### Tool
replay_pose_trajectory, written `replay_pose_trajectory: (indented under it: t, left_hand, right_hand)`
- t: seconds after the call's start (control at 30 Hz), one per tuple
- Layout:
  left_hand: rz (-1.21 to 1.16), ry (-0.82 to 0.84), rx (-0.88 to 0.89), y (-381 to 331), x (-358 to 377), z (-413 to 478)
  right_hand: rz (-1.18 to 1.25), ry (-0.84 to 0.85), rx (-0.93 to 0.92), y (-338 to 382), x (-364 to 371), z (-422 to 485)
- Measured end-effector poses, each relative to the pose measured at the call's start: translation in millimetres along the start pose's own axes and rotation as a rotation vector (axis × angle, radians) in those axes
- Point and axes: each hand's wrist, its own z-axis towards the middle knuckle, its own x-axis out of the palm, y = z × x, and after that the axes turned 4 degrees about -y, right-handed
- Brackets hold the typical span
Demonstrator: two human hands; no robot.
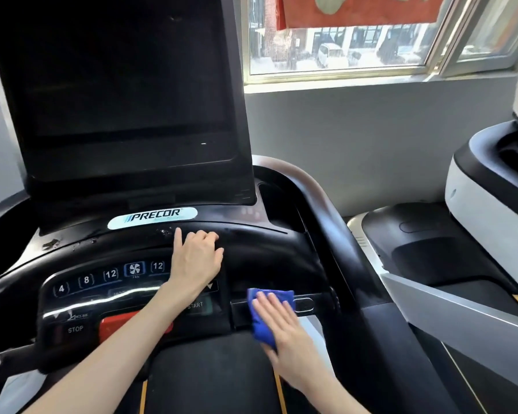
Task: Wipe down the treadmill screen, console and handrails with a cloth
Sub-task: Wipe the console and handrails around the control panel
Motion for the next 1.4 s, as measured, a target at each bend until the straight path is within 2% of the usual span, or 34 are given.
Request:
replay_pose_trajectory:
  t: [0.1,0.17,0.23,0.3,0.37,0.43,0.5,0.53,0.6,0.67,0.73,0.8,0.93,1.03,1.17,1.23,1.4]
  left_hand:
    - [-0.060,-0.095,0.003,11,-1,-4]
    - [-0.069,-0.118,-0.004,16,-3,-7]
    - [-0.049,-0.103,-0.017,16,-7,-8]
    - [-0.035,-0.082,-0.028,14,-10,-8]
    - [-0.032,-0.049,-0.051,12,-15,-6]
    - [-0.053,-0.017,-0.084,13,-19,-6]
    - [-0.073,-0.009,-0.092,18,-18,-9]
    - [-0.081,-0.010,-0.088,19,-18,-11]
    - [-0.078,0.013,-0.074,17,-18,-17]
    - [-0.041,0.034,-0.053,11,-19,-21]
    - [-0.001,0.031,-0.039,6,-19,-23]
    - [-0.011,0.002,-0.053,3,-18,-23]
    - [0.056,-0.046,-0.042,4,-15,-27]
    - [0.091,0.010,-0.014,6,-16,-30]
    - [0.009,0.036,-0.042,9,-20,-30]
    - [-0.084,0.048,-0.074,13,-22,-28]
    - [-0.164,0.068,-0.083,20,-23,-27]
  right_hand:
    - [0.122,-0.247,0.442,-32,-19,-16]
    - [0.138,-0.300,0.582,-24,-13,-9]
    - [0.165,-0.258,0.499,2,-1,11]
    - [0.211,-0.118,0.340,39,13,32]
    - [0.194,-0.023,0.257,60,20,44]
    - [0.086,0.057,0.075,45,8,47]
    - [-0.005,0.214,-0.148,5,-12,44]
    - [-0.048,0.282,-0.187,-16,-21,43]
    - [-0.153,0.337,-0.195,-39,-32,43]
    - [-0.348,0.347,-0.212,-26,-22,49]
    - [-0.512,0.291,-0.266,1,3,54]
    - [-0.548,0.228,-0.268,24,22,60]
    - [-0.397,0.168,-0.235,14,17,55]
    - [-0.333,0.185,-0.254,-20,-13,38]
    - [-0.291,0.209,0.025,-66,-41,11]
    - [-0.252,0.208,0.086,-58,-37,8]
    - [-0.010,0.136,-0.033,27,7,37]
